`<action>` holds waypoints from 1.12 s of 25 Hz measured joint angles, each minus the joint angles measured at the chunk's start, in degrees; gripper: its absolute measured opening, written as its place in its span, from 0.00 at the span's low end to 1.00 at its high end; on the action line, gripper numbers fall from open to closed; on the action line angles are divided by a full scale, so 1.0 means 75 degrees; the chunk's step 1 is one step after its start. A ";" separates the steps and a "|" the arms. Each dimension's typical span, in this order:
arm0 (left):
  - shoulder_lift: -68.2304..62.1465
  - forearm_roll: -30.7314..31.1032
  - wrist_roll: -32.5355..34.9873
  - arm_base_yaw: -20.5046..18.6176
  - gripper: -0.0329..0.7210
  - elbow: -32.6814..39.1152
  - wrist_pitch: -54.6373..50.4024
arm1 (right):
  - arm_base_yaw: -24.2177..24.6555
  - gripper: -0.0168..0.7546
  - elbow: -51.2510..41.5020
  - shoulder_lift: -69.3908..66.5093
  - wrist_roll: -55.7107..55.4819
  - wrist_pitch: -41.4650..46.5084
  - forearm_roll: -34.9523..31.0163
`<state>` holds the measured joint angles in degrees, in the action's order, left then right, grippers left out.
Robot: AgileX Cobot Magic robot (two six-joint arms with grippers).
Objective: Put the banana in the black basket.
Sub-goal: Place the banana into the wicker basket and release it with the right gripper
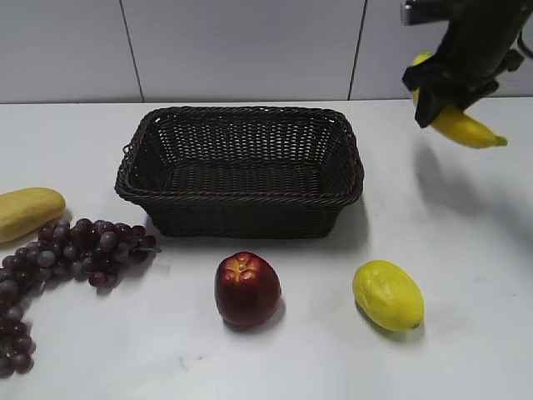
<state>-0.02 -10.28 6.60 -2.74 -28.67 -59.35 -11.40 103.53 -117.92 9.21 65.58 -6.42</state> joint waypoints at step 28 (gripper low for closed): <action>0.0000 0.0000 0.0000 0.0000 0.36 0.0000 0.0000 | -0.3259 0.48 0.1872 -0.2049 0.6386 -0.0642 -0.0293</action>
<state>-0.02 -10.28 6.60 -2.74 -28.67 -59.35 -35.84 117.57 -133.29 57.10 60.76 -8.63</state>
